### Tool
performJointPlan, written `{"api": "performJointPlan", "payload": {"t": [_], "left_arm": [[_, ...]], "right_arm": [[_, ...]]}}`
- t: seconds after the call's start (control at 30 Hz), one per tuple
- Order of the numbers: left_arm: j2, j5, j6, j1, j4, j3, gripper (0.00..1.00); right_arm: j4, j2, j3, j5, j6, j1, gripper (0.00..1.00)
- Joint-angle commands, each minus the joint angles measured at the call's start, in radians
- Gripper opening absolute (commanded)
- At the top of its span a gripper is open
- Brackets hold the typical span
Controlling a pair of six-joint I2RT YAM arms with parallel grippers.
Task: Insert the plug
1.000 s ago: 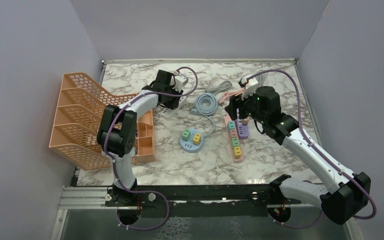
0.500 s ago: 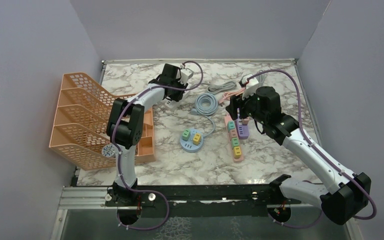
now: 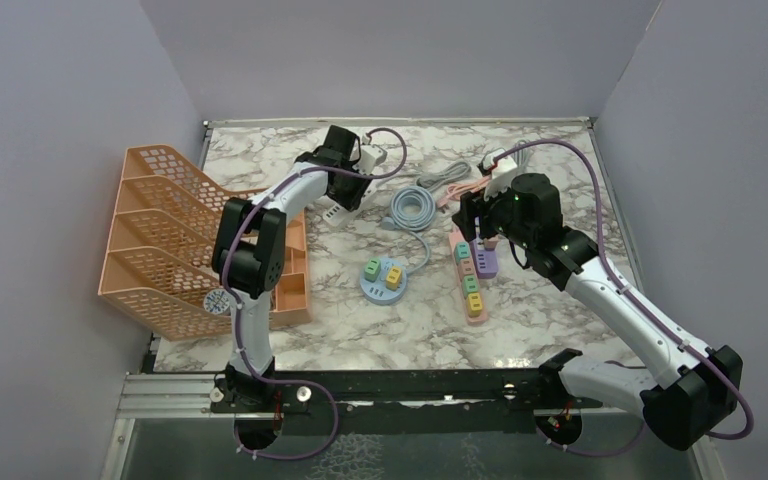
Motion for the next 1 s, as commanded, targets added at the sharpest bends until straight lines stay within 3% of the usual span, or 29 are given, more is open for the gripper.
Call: {"api": "performJointPlan", "payload": {"t": [0.0, 0.2, 0.5, 0.77, 0.8, 0.97], "left_arm": [[-0.011, 0.035, 0.029, 0.004, -0.299, -0.079, 0.00], [-0.041, 0.054, 0.034, 0.003, -0.309, -0.110, 0.00], [0.072, -0.017, 0.021, 0.002, -0.303, -0.101, 0.00], [0.098, 0.019, 0.008, 0.002, -0.256, -0.133, 0.00], [0.077, 0.018, -0.002, 0.002, -0.248, -0.129, 0.02], [-0.049, 0.023, -0.050, 0.002, -0.238, -0.065, 0.38]], "right_arm": [[0.001, 0.008, 0.032, -0.002, -0.004, 0.005, 0.61], [0.001, 0.013, 0.034, -0.024, 0.008, 0.005, 0.61], [-0.003, 0.013, 0.039, -0.014, 0.002, 0.005, 0.61], [-0.011, 0.014, 0.049, 0.002, -0.001, 0.005, 0.61], [-0.013, 0.013, 0.051, 0.002, -0.002, 0.005, 0.61], [-0.037, 0.008, 0.077, 0.004, -0.001, 0.005, 0.61]]}}
